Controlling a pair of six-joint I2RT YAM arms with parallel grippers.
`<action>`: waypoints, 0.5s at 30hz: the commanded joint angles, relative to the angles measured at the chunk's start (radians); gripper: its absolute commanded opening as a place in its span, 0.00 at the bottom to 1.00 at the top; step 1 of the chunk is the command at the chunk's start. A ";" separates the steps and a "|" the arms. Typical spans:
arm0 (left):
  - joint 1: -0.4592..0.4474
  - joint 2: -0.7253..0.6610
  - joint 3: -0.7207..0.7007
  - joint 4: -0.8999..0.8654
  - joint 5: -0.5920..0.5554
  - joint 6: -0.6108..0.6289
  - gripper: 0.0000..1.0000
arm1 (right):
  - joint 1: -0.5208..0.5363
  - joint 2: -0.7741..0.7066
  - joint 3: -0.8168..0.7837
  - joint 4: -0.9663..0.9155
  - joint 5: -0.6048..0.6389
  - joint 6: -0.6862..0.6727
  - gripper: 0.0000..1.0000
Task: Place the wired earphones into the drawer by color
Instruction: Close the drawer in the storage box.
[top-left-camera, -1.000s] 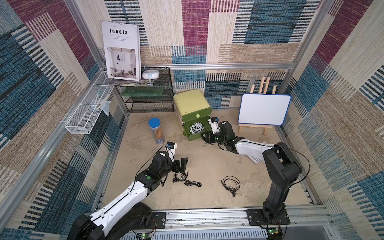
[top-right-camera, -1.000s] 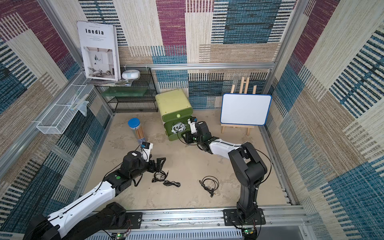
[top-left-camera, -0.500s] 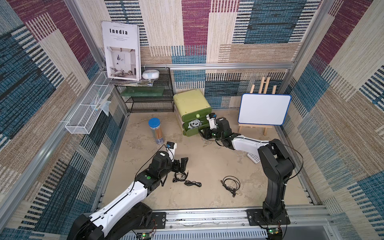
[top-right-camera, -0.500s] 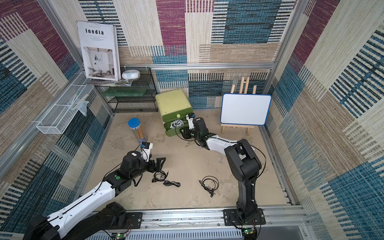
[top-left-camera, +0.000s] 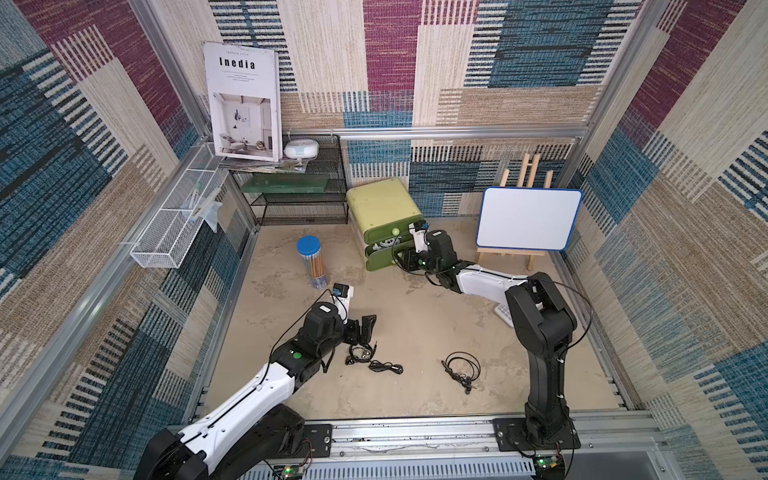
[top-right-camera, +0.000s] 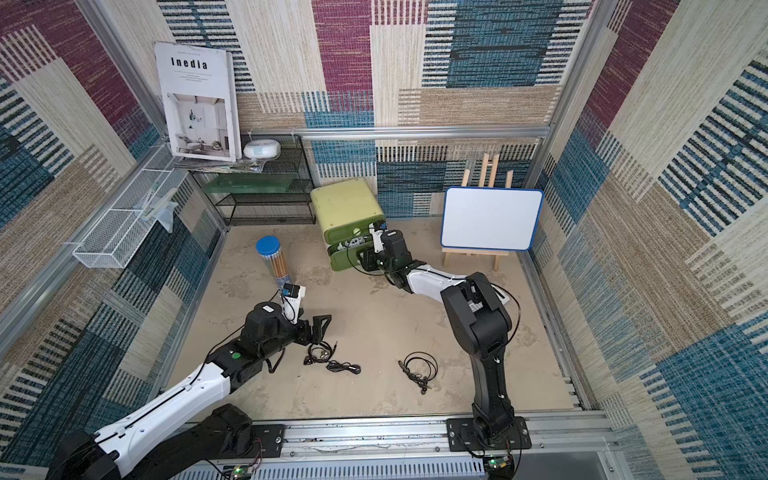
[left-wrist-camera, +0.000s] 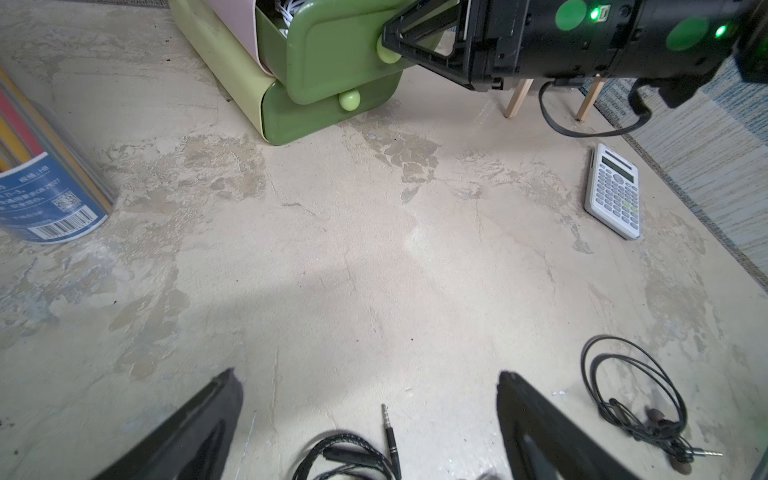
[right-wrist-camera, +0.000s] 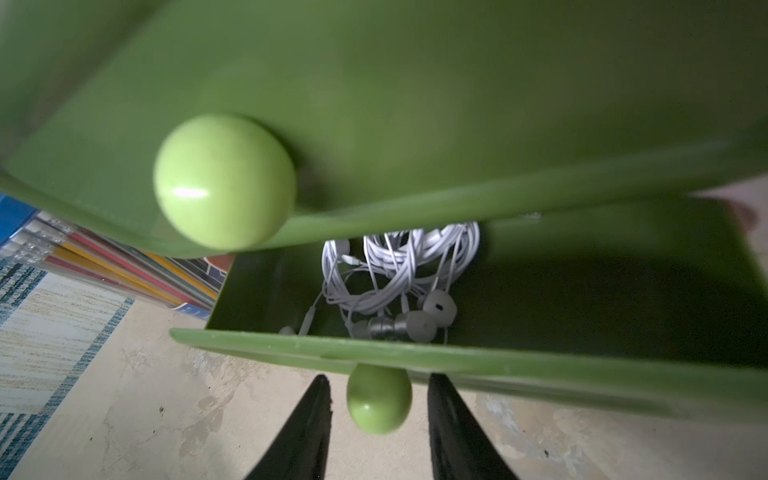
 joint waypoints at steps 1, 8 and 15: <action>0.001 0.000 -0.001 0.024 -0.014 0.008 0.99 | 0.000 0.015 0.015 0.056 0.015 0.006 0.43; 0.001 0.004 -0.002 0.026 -0.018 0.011 0.99 | 0.000 0.061 0.053 0.090 0.039 0.026 0.43; 0.001 0.010 -0.003 0.030 -0.018 0.011 0.99 | 0.000 0.086 0.061 0.143 0.065 0.044 0.43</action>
